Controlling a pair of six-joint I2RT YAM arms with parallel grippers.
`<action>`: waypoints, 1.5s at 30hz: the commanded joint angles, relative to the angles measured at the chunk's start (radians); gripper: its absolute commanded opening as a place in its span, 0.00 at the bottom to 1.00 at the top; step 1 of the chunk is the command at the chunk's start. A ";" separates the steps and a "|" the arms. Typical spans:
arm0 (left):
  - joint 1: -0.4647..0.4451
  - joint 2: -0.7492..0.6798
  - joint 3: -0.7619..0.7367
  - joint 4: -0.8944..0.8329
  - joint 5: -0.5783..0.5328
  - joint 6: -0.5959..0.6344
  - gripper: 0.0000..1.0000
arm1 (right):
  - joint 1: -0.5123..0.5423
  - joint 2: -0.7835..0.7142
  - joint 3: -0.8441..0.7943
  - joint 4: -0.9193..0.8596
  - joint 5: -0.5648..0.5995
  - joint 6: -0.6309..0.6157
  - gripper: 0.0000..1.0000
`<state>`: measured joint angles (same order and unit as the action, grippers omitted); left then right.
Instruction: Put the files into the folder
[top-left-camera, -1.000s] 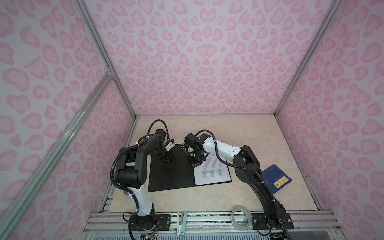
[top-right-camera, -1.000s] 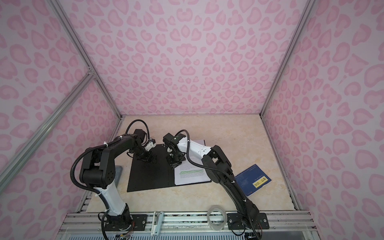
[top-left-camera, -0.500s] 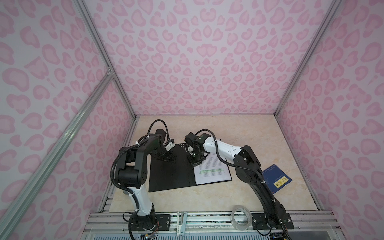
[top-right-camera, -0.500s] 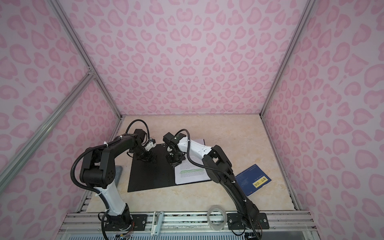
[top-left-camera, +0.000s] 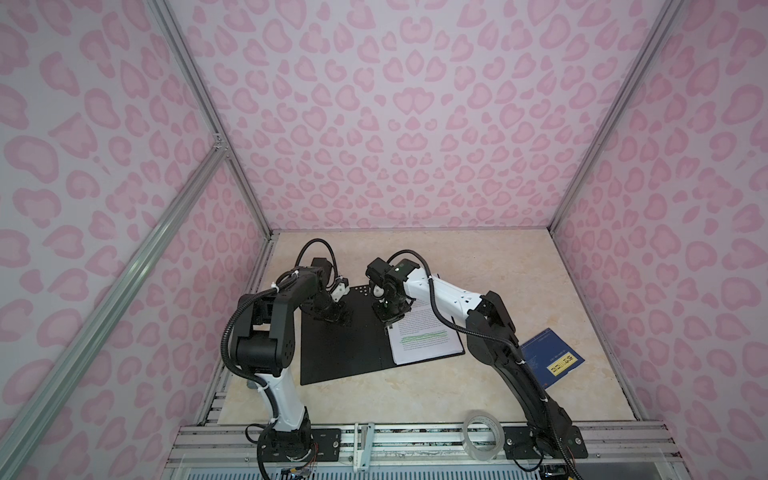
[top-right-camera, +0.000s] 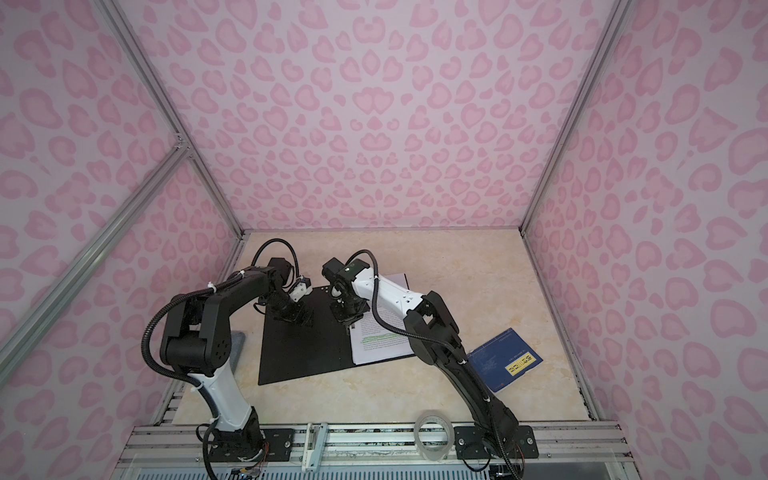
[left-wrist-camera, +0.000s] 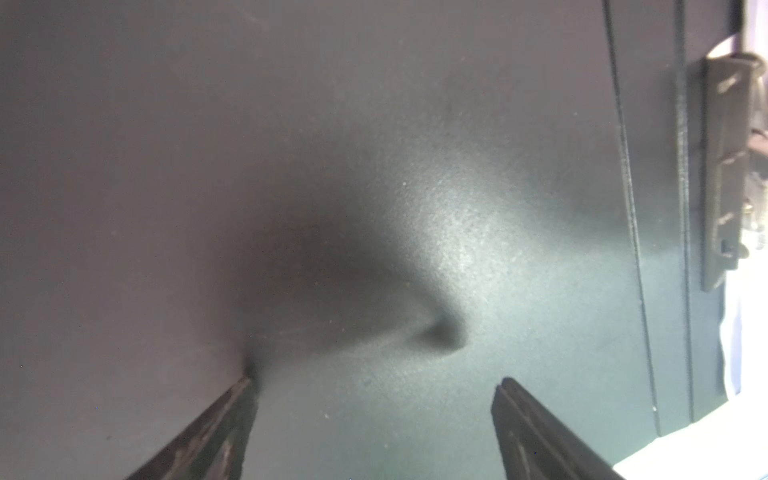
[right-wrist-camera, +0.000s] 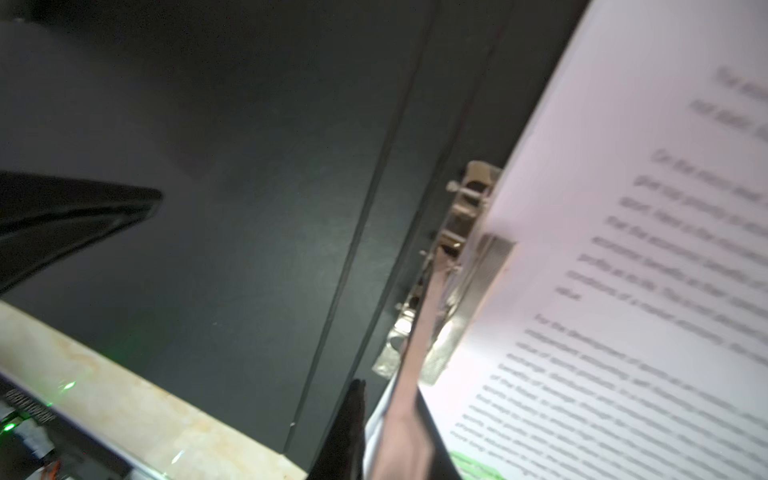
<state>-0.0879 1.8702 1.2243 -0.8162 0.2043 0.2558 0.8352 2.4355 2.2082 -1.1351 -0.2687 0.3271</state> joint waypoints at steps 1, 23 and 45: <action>0.002 0.007 -0.001 -0.060 0.000 -0.009 0.92 | -0.002 0.024 0.033 -0.058 0.040 -0.018 0.21; 0.002 -0.014 0.018 -0.092 -0.002 -0.005 0.93 | -0.008 -0.035 0.179 -0.198 -0.008 -0.092 0.21; 0.002 0.013 0.026 -0.081 0.019 -0.020 0.92 | -0.036 0.103 0.312 -0.218 -0.109 -0.114 0.19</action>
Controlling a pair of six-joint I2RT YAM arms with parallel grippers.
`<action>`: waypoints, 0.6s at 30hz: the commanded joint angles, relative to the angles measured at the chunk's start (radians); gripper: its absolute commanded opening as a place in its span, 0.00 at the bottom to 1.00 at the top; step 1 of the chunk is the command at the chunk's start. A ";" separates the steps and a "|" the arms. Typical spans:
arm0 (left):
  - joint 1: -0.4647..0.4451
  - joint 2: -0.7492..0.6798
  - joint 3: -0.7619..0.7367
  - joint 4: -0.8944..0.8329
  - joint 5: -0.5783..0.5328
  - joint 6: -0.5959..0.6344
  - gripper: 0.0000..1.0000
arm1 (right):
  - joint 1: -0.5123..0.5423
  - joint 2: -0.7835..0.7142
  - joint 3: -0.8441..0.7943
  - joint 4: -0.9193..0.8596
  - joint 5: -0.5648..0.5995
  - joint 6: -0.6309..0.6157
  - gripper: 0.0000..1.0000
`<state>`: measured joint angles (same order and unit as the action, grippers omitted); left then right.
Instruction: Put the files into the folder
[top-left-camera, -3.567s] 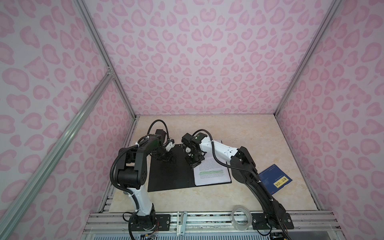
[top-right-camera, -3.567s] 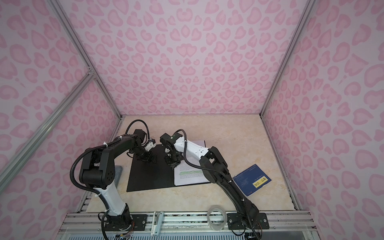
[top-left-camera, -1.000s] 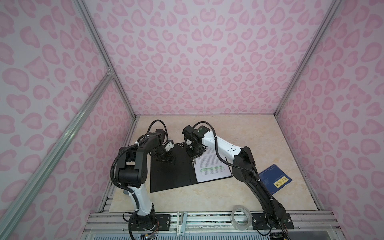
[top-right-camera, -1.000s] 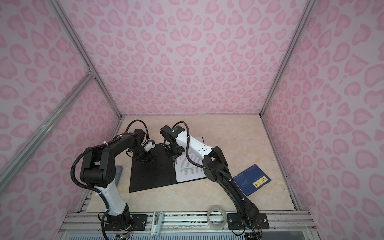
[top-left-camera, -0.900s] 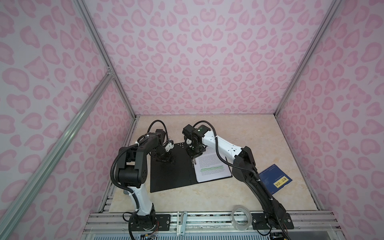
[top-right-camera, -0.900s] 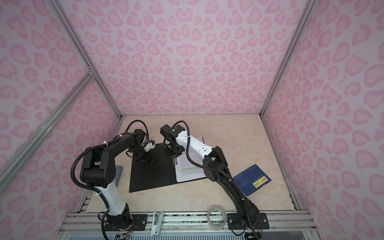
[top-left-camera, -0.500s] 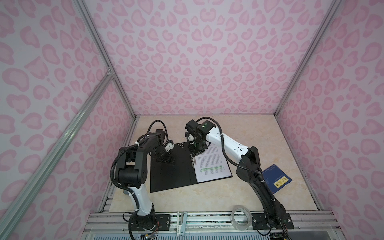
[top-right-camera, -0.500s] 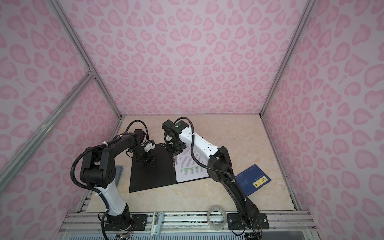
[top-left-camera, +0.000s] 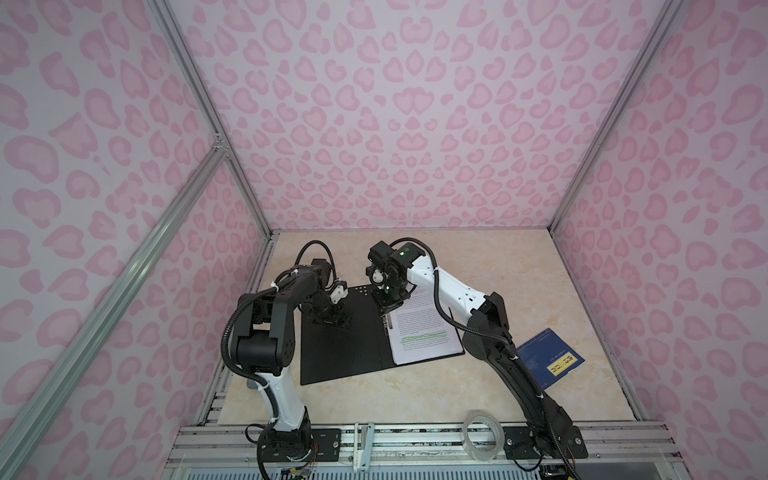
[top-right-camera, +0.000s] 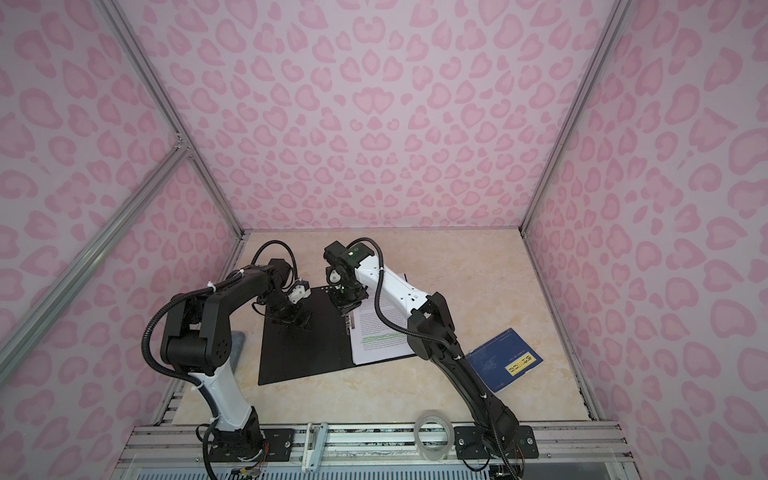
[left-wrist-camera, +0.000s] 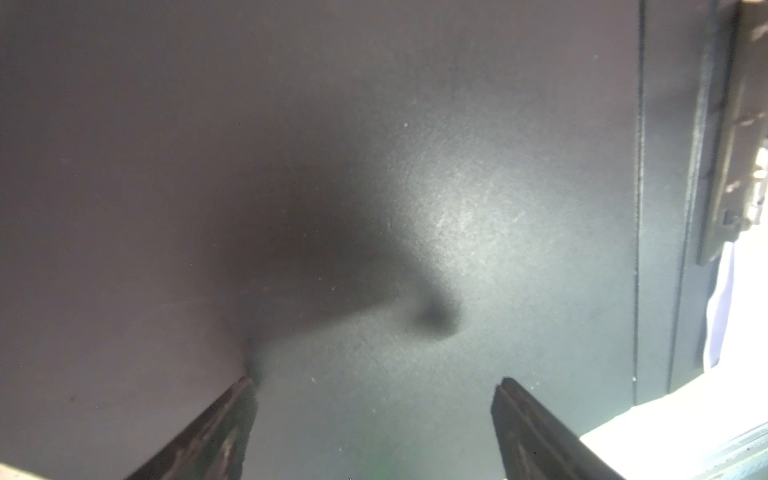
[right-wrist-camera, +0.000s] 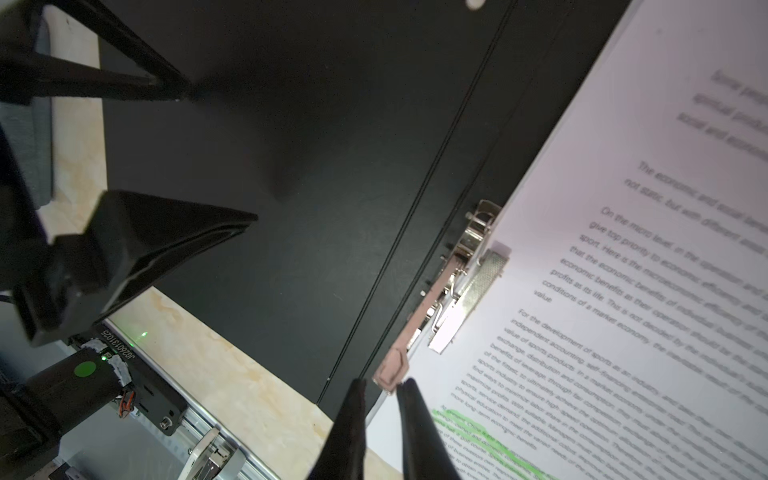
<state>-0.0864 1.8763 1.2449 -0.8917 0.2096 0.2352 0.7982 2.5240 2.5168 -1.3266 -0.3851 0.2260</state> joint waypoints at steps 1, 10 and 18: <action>0.001 0.010 0.006 -0.005 0.014 0.001 0.92 | 0.001 0.015 0.004 -0.030 0.013 -0.014 0.19; 0.001 0.024 0.012 -0.001 0.014 0.002 0.92 | 0.000 0.028 0.005 -0.043 0.012 -0.023 0.17; 0.001 0.029 0.010 0.003 0.014 0.005 0.92 | -0.003 0.045 0.003 -0.069 0.032 -0.031 0.16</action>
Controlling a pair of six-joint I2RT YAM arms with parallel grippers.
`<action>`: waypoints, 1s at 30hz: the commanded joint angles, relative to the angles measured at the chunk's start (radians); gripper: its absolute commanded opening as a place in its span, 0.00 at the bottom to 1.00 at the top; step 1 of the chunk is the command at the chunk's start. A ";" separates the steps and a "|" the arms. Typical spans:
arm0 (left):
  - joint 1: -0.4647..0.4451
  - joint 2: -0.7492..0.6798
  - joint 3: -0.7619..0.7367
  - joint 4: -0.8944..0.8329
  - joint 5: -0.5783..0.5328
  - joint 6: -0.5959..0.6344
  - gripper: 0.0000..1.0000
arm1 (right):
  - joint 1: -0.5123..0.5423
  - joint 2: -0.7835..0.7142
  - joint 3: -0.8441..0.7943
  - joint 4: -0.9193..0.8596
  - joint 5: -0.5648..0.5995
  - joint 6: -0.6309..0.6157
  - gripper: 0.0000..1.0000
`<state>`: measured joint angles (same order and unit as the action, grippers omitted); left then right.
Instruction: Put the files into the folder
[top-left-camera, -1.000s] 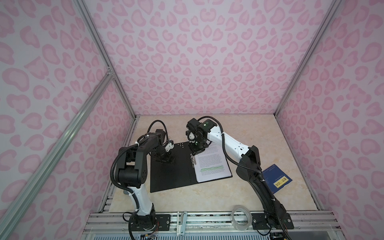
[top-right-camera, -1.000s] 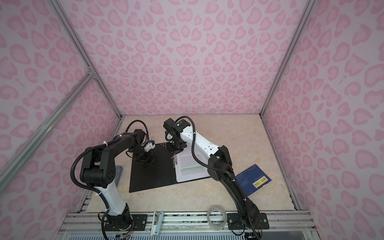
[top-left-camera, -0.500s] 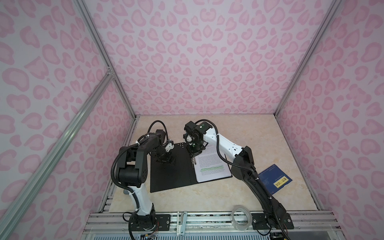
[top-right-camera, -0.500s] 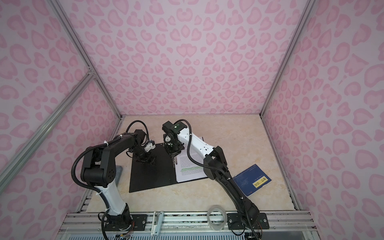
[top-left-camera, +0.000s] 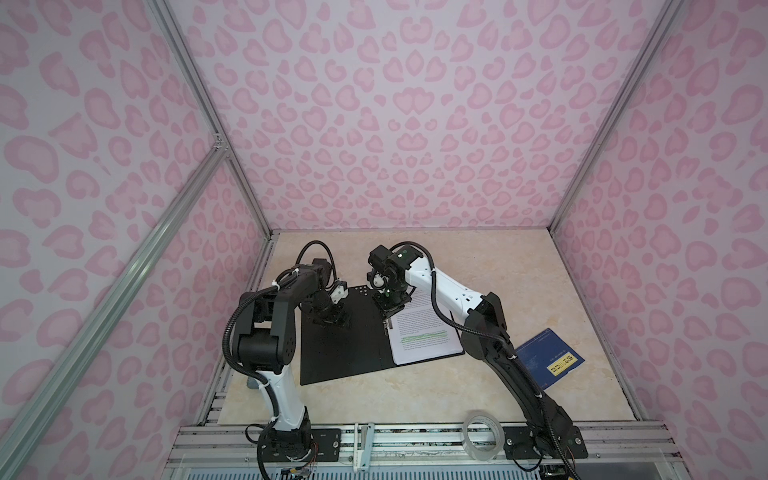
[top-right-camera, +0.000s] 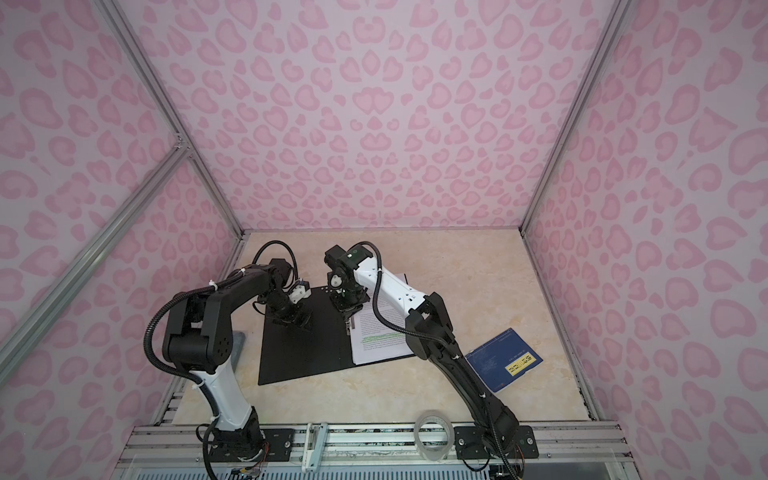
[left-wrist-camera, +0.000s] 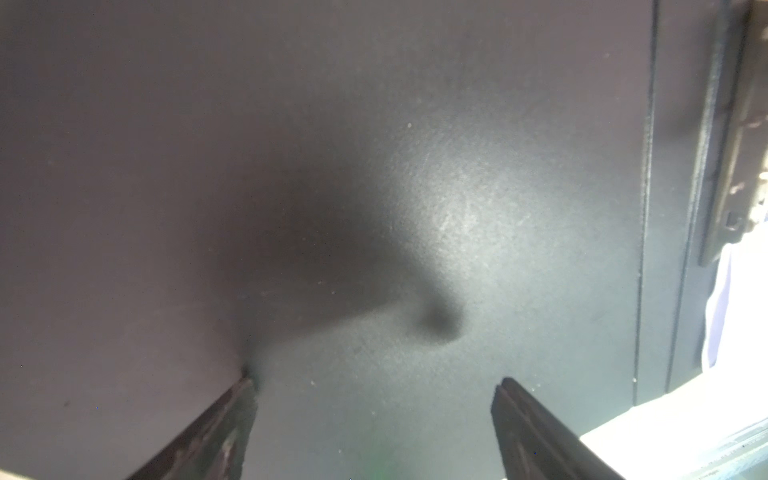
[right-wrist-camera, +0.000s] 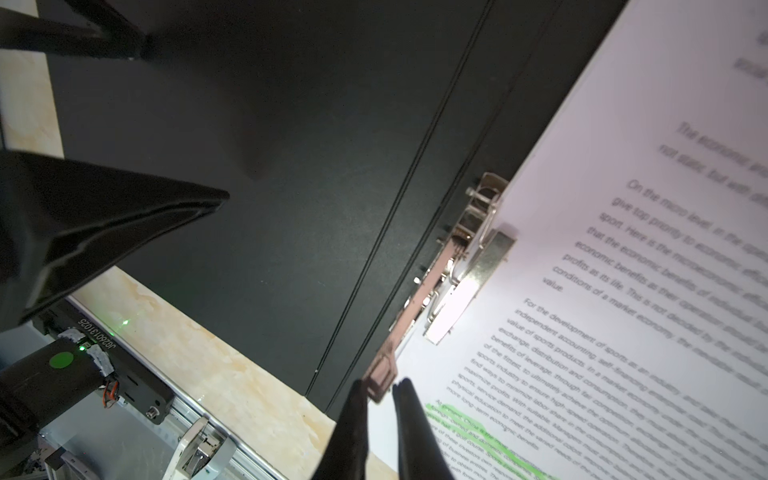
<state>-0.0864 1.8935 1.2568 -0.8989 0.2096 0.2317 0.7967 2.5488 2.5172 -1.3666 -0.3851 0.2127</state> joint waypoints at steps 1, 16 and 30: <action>0.001 0.012 -0.002 0.011 0.014 0.008 0.92 | 0.000 0.022 0.003 -0.032 0.035 -0.018 0.16; 0.002 0.008 -0.025 0.026 0.019 0.012 0.92 | 0.009 0.055 -0.006 -0.057 0.111 -0.022 0.16; 0.002 0.005 -0.034 0.034 0.024 0.011 0.92 | 0.022 0.073 -0.040 -0.028 0.128 -0.018 0.15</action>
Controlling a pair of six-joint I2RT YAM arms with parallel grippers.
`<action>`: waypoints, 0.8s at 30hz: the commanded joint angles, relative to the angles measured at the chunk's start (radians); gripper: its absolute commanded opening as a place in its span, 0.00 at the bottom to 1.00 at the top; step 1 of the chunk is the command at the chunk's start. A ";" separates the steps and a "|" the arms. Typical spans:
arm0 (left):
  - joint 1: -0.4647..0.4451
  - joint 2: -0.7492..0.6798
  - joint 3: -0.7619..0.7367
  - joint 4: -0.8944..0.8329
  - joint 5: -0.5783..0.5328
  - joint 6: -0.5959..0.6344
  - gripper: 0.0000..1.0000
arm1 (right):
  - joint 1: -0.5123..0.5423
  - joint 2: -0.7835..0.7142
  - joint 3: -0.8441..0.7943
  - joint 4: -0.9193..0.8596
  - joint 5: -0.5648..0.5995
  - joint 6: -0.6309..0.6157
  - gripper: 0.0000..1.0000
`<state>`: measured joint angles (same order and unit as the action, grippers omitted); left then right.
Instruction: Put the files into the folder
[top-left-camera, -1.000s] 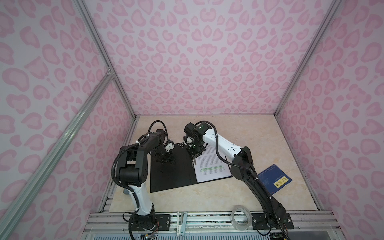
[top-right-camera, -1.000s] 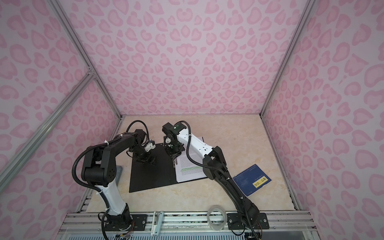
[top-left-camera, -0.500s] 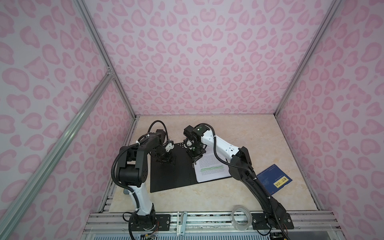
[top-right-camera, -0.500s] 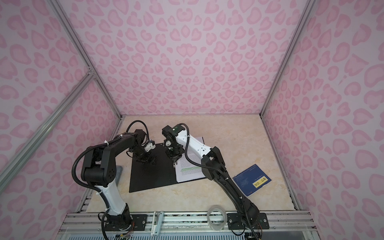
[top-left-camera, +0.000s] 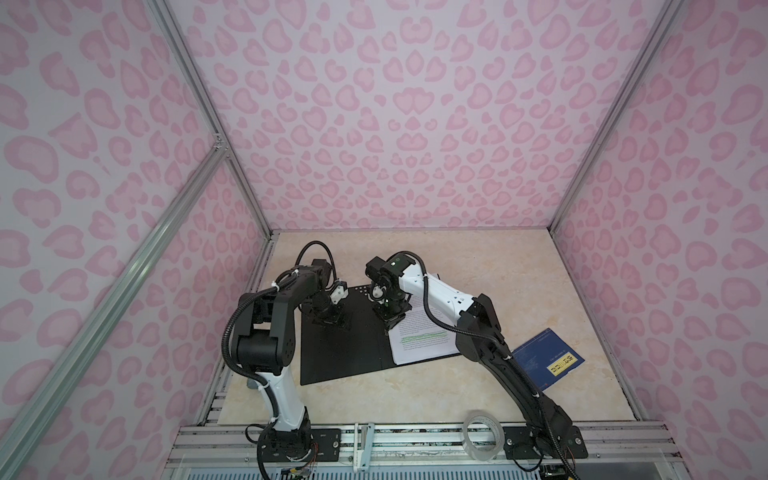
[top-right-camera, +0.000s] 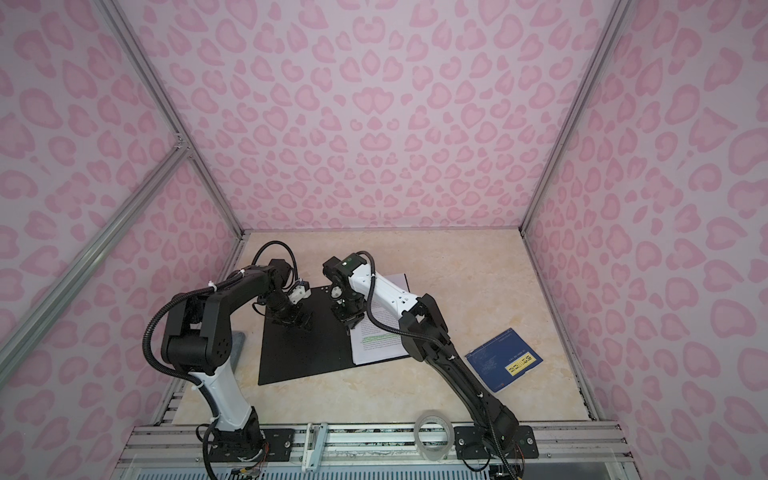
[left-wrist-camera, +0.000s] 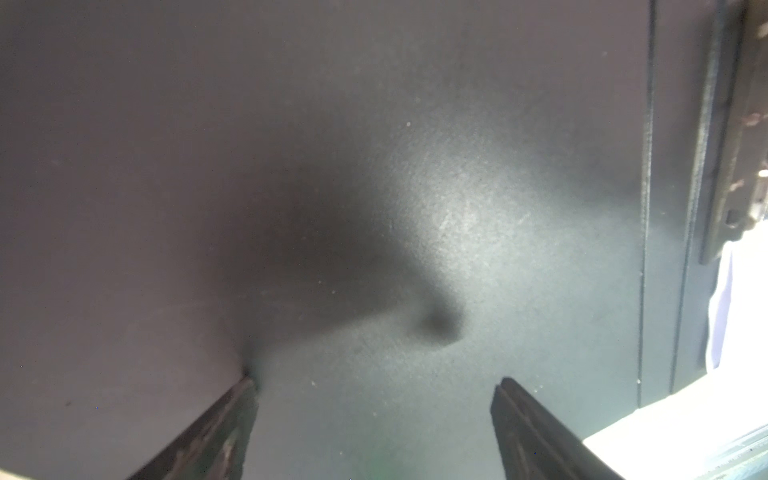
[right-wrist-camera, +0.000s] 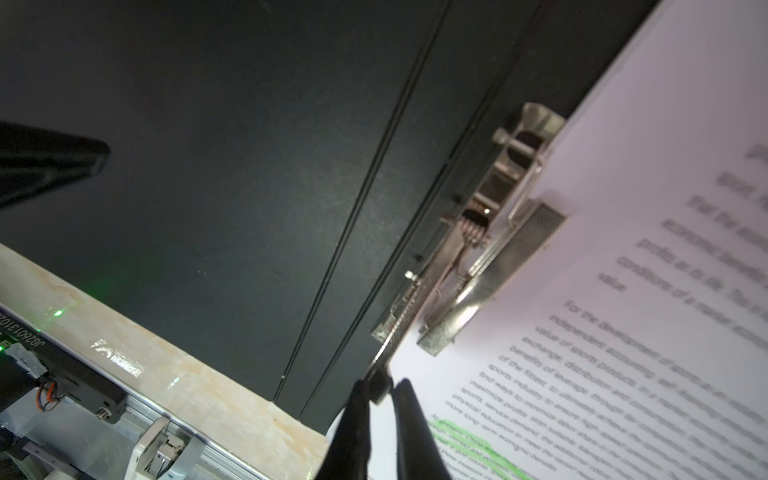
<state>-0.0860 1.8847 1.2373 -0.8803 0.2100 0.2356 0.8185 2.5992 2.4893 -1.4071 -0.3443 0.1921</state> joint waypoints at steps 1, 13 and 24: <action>0.002 0.016 -0.016 0.015 0.023 0.008 0.92 | 0.001 0.023 -0.013 0.014 0.088 0.004 0.15; 0.002 0.014 -0.028 0.025 0.026 0.007 0.92 | 0.007 0.034 -0.038 0.033 0.111 0.012 0.14; 0.002 0.013 -0.036 0.031 0.032 0.008 0.92 | 0.016 0.041 -0.038 0.039 0.139 0.030 0.13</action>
<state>-0.0853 1.8786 1.2182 -0.8661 0.2138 0.2356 0.8326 2.6141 2.4607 -1.3846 -0.3061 0.2081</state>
